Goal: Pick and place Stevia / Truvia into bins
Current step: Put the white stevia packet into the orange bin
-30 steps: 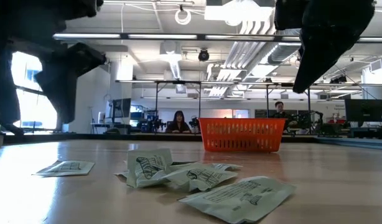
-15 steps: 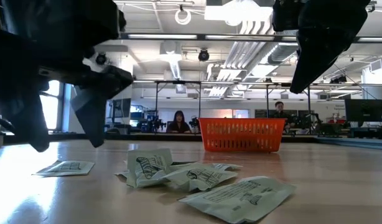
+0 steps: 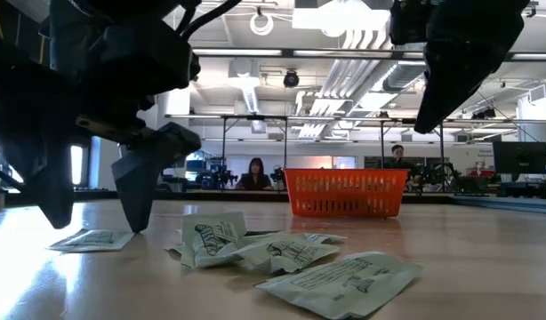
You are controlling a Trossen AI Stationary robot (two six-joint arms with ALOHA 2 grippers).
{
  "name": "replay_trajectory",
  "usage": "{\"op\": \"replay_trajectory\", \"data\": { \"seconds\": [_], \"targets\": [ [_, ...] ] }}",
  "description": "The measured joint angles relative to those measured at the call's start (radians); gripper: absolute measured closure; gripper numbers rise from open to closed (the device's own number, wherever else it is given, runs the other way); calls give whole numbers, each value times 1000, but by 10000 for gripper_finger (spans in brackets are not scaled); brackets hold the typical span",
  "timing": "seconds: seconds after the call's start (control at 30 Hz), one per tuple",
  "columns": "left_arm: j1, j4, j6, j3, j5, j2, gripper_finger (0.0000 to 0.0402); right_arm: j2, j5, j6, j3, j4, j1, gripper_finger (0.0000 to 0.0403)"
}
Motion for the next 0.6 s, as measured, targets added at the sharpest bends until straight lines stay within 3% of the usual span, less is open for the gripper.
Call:
{"op": "replay_trajectory", "data": {
  "seconds": [0.27, 0.6],
  "targets": [
    [-7, 1, 1, 3, -67, 19, 140, 0, 4, 1, 0, -8, 0, 151],
    [-6, -14, 27, 2, -124, 34, 282, 0, 8, 2, 0, -15, 0, 151]
  ]
}}
